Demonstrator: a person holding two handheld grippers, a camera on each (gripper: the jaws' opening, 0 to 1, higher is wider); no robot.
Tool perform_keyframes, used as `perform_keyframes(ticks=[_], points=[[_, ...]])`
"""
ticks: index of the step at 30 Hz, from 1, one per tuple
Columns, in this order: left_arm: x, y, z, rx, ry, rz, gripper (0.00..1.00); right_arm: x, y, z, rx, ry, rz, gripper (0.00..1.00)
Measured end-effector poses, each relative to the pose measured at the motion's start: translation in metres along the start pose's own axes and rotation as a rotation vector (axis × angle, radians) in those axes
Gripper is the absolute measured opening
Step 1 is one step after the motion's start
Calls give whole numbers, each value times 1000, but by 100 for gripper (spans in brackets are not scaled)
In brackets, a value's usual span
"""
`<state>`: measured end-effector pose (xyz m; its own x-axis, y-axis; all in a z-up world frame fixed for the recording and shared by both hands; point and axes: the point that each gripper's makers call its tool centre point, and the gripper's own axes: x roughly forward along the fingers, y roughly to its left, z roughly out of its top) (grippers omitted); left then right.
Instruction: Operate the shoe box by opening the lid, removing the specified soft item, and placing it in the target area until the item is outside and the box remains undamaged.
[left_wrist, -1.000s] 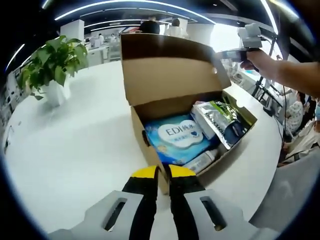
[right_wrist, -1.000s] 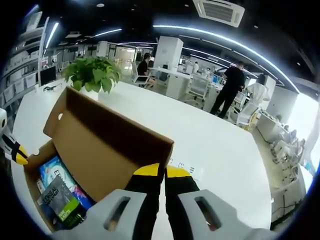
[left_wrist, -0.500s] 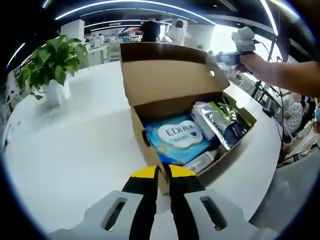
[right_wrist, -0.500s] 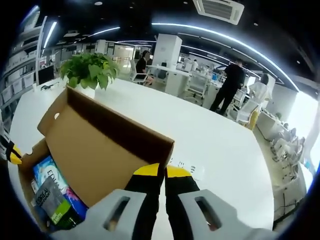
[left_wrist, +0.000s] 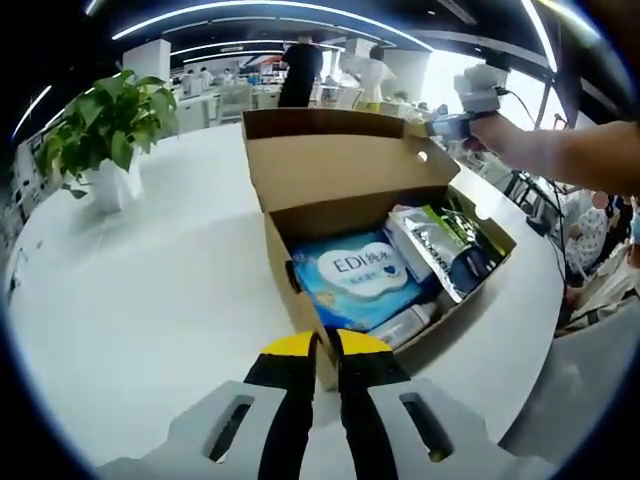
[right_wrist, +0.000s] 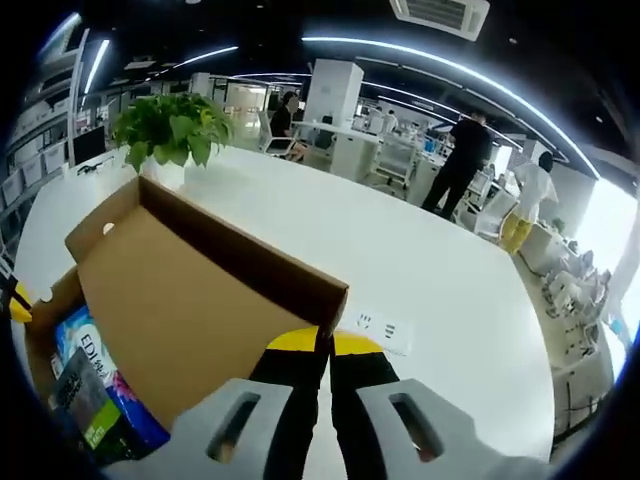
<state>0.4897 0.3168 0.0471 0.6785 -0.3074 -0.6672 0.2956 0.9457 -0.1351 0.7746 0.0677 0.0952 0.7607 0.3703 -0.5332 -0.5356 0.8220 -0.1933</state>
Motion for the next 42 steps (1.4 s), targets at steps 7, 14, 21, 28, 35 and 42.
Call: perform_keyframes(ticks=[7, 14, 21, 28, 35, 42], points=[[0, 0, 0, 0, -4, 2, 4, 7, 1, -7, -4, 13, 5, 1], [1, 0, 0, 4, -3, 4, 5, 20, 3, -18, -4, 46, 8, 1], [1, 1, -1, 0, -7, 8, 5, 29, 6, -31, -3, 91, 17, 1], [2, 2, -1, -2, -9, 8, 5, 36, 10, -43, 2, 130, 31, 1], [2, 2, -2, 0, -9, 13, 5, 41, 13, -55, 9, 170, 41, 1], [2, 1, -2, -1, -7, 17, 5, 43, 15, -61, -2, 195, 45, 1]])
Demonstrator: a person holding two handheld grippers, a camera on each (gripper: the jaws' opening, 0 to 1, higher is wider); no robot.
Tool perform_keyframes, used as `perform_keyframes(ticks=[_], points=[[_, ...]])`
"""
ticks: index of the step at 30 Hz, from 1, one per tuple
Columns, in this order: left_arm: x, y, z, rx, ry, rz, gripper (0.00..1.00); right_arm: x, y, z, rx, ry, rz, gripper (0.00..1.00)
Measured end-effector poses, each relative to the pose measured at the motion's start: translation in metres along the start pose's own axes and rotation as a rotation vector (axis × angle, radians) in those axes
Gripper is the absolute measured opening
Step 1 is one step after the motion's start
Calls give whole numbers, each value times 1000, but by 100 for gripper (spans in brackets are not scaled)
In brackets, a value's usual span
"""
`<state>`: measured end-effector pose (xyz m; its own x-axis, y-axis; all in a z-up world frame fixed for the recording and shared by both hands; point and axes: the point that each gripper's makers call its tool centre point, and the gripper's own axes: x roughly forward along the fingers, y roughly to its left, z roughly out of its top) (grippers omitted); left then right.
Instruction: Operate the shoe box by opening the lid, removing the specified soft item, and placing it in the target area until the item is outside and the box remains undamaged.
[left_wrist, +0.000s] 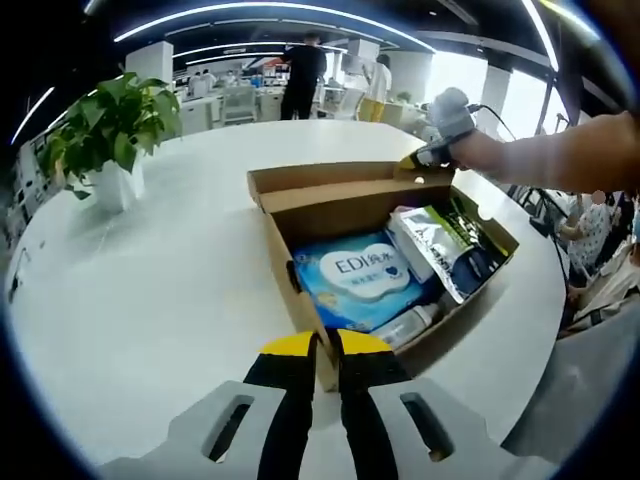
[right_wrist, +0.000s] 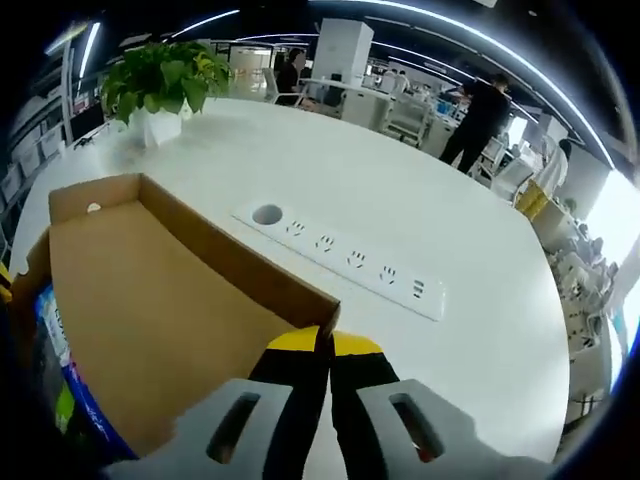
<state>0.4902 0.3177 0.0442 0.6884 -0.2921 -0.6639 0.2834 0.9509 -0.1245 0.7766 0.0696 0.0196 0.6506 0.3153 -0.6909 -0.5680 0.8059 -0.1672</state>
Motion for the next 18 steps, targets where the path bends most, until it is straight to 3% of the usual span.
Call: perform_keyframes(ticks=[10, 15, 18], points=[[0, 1, 0, -6, -1, 2, 5, 3, 2, -5, -13, 17, 0, 2], [1, 1, 0, -12, -2, 5, 5, 1, 4, -1, -114, 8, -19, 5], [1, 2, 1, -11, -5, 7, 5, -1, 6, 4, -103, -16, -7, 9]])
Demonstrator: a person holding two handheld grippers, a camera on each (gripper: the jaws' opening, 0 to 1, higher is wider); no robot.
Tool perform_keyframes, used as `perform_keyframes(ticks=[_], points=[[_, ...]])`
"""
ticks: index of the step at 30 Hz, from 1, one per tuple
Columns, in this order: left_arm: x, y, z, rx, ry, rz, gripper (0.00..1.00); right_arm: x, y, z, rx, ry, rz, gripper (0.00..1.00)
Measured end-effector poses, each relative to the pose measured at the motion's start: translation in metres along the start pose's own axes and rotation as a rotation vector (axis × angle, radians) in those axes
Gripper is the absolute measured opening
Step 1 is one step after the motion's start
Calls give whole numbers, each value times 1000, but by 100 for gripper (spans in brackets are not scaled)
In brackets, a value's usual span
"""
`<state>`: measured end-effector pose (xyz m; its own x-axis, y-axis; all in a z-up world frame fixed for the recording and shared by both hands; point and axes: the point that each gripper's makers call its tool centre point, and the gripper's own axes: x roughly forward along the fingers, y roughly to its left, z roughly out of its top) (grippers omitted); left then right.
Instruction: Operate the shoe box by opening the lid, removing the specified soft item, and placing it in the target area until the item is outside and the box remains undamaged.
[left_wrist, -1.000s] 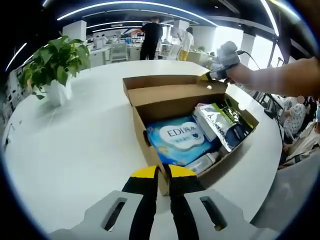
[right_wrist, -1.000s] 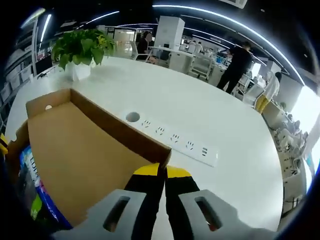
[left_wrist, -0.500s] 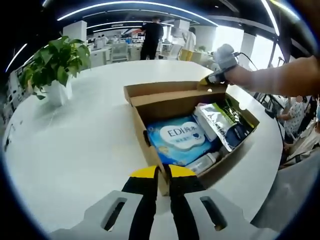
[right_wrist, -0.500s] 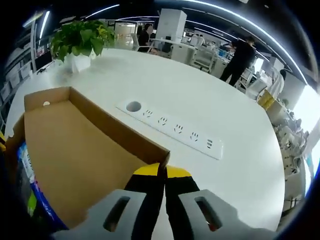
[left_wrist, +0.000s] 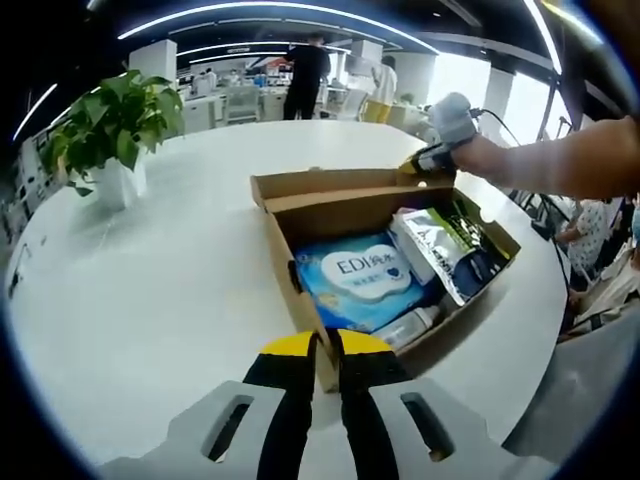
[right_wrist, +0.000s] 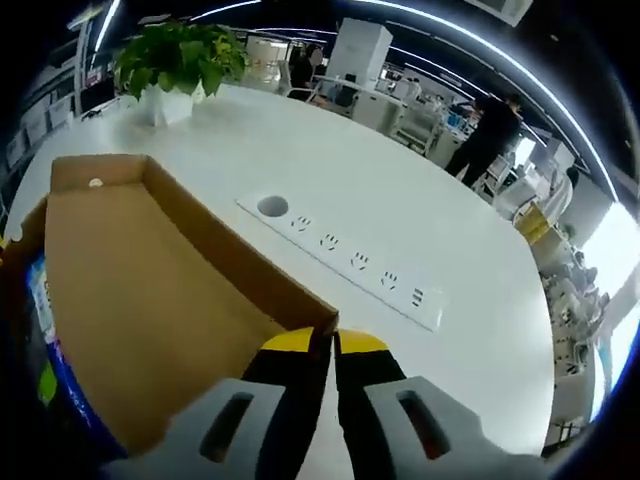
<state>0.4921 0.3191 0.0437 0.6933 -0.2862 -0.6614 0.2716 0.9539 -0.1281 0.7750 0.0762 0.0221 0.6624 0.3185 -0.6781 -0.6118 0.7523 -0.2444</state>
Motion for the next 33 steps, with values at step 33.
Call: perform_keyframes(ticks=[33], points=[[-30, -48, 64, 4, -50, -112, 39, -158, 94, 7, -163, -204, 495, 15]])
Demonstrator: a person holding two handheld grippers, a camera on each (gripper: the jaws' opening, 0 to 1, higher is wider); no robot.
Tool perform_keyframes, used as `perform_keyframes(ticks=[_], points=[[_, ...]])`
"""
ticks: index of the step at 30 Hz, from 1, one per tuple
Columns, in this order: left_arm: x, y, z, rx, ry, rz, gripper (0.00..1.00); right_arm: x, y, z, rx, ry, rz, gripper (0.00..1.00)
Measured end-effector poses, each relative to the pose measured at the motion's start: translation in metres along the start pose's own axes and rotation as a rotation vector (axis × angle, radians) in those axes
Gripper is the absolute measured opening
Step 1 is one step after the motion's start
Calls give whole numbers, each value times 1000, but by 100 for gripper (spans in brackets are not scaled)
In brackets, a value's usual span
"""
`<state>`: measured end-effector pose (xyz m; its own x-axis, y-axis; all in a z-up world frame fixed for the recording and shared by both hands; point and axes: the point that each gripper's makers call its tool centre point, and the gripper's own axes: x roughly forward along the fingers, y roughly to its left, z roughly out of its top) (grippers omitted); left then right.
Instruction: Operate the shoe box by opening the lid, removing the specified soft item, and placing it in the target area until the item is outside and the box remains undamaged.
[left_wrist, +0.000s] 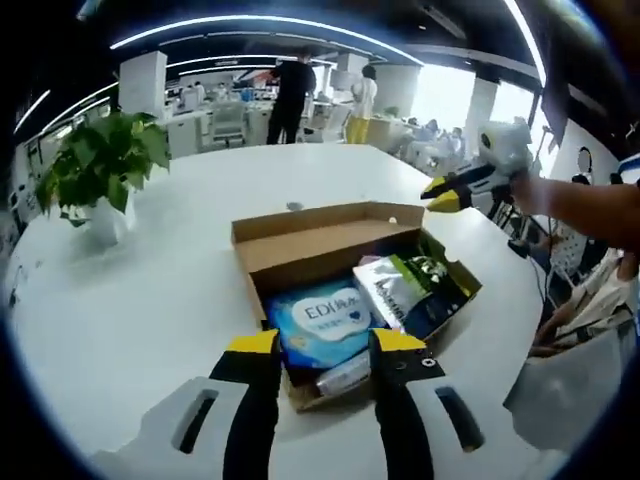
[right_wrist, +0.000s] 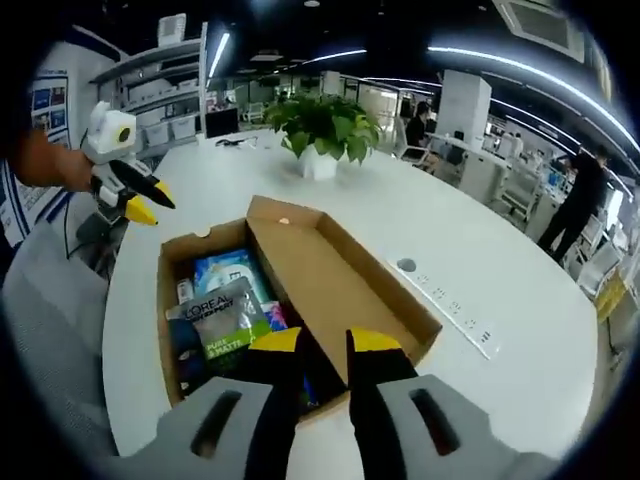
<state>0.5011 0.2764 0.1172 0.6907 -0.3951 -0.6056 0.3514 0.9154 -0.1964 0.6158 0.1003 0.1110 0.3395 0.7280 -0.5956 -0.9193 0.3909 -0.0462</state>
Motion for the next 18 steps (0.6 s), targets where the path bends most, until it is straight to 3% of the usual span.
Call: perform_keyframes(ticks=[2, 5, 9, 13, 17, 18], points=[[9, -17, 1, -55, 11, -62, 41, 0, 2, -2, 11, -1, 9, 15], [23, -27, -5, -15, 44, -69, 42, 1, 6, -5, 14, 7, 20, 15], [36, -43, -19, -38, 106, -108, 45, 0, 7, -11, 11, 25, 31, 15], [45, -50, -21, -49, 123, -128, 47, 0, 8, -15, 22, 36, 44, 16], [51, -59, -24, -137, 159, -167, 53, 3, 6, -22, 22, 59, 67, 18], [54, -57, -26, -128, 174, -161, 55, 3, 5, -23, 27, 65, 76, 19]])
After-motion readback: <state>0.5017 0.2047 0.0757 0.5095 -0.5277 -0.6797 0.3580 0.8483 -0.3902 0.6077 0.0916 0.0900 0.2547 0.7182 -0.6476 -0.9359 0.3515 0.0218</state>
